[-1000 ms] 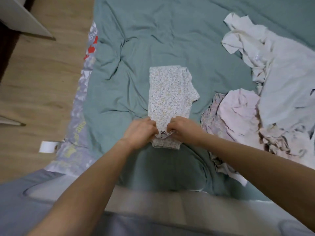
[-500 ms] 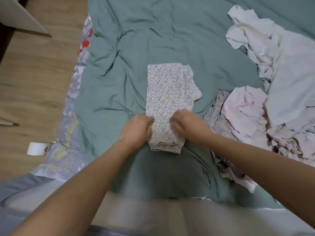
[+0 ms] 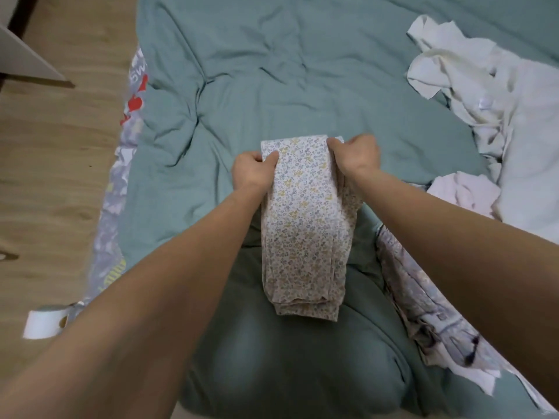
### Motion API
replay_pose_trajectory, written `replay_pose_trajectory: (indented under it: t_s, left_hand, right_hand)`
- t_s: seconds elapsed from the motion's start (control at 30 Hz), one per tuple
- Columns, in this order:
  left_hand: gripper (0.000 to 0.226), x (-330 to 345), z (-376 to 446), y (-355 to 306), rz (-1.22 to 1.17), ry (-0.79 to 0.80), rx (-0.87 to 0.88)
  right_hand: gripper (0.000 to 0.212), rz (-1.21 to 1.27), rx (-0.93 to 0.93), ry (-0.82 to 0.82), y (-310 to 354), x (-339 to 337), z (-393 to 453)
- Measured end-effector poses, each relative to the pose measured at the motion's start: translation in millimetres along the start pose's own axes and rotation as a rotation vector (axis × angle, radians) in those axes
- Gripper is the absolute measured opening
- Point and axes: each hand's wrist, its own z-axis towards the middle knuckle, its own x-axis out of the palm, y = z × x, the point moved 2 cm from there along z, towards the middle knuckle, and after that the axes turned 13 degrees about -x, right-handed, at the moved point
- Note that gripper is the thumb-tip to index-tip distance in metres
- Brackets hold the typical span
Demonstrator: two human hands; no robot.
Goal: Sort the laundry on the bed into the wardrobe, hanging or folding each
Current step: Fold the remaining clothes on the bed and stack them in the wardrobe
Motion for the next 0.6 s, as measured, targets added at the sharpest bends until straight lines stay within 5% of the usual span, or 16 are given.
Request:
replay_pose_trajectory:
  t_s: [0.07, 0.2, 0.37, 0.47, 0.6]
  left_hand:
    - [0.046, 2.6, 5.2, -4.8, -0.046, 0.044, -0.031]
    - [0.019, 5.1, 9.1, -11.7, -0.223, 0.119, -0.069]
    - [0.018, 2.6, 11.4, -10.0, -0.401, 0.133, -0.072]
    - [0.028, 1.0, 12.3, -12.3, -0.38, 0.095, -0.077]
    - [0.009, -0.4, 9.9, -17.1, -0.328, 0.14, -0.016]
  right_hand:
    - [0.047, 0.208, 0.058, 0.008, 4.5, 0.4, 1.9]
    - [0.044, 0.377, 0.113, 0.066, 6.1, 0.5, 5.9]
    - [0.03, 0.534, 0.097, -0.08, -3.1, 1.9, 11.7]
    - [0.027, 0.513, 0.081, -0.126, -5.1, 8.2, 14.8]
    - [0.01, 0.272, -0.151, -0.156, -6.7, 3.3, 16.2]
